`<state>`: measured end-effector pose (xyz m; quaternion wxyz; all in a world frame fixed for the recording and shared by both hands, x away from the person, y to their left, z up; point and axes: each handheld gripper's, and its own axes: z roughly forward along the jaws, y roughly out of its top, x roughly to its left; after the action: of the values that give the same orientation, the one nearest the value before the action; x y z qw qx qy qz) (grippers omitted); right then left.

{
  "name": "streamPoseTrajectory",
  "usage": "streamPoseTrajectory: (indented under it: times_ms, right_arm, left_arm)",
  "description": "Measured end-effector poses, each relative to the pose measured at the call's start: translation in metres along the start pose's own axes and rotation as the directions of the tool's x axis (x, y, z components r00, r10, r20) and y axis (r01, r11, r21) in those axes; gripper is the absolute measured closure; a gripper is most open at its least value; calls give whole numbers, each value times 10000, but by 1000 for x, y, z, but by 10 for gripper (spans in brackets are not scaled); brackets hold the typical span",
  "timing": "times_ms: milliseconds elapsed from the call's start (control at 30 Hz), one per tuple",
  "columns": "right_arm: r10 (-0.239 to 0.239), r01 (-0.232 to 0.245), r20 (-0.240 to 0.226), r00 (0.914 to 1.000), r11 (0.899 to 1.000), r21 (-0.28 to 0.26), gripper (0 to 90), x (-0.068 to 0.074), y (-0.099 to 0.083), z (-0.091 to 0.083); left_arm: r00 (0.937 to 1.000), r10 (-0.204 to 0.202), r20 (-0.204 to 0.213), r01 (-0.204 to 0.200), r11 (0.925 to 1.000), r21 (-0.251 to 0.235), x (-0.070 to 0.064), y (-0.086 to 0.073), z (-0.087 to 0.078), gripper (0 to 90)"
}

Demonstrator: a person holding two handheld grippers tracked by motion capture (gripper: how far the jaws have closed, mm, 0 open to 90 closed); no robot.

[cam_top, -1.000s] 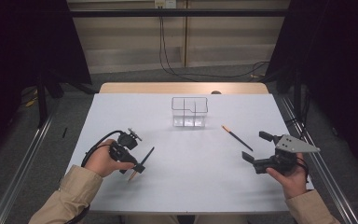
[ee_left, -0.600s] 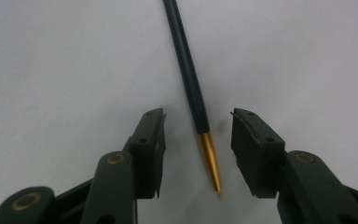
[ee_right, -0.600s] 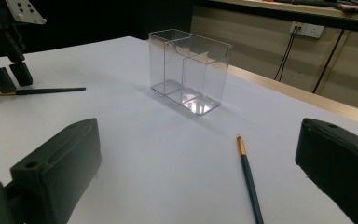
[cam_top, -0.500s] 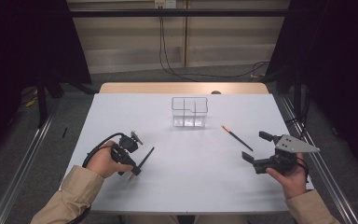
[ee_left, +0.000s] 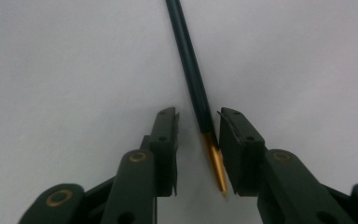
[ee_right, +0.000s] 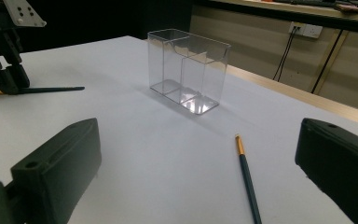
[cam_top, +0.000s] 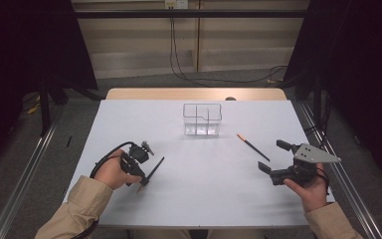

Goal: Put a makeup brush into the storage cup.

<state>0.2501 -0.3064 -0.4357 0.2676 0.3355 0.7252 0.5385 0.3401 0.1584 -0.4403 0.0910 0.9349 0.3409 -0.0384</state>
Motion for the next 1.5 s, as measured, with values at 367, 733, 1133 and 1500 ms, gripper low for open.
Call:
streamPoseTrajectory:
  times_ms: [367, 733, 1133, 1500]
  right_arm:
    - [16, -16, -15, 10000, 10000, 13, 0, 0, 0, 0]
    - [-76, 76, -58, 10000, 10000, 18, 0, 1, 0, 1]
    - [-138, 138, -59, 9999, 9999, 32, 0, 1, 0, 0]
    - [-107, 108, -89, 9999, 9999, 73, 0, 1, 0, 2]
  left_arm:
    - [9991, -20, -413, 35, 9994, 357, 1, 5, 1, 819]
    - [9996, -10, -271, 23, 9989, 478, 2, 7, 3, 835]
    - [9997, -227, -136, 231, 9992, 314, 6, 4, 4, 829]
    - [9995, -285, -166, 289, 9992, 291, 5, 4, 2, 845]
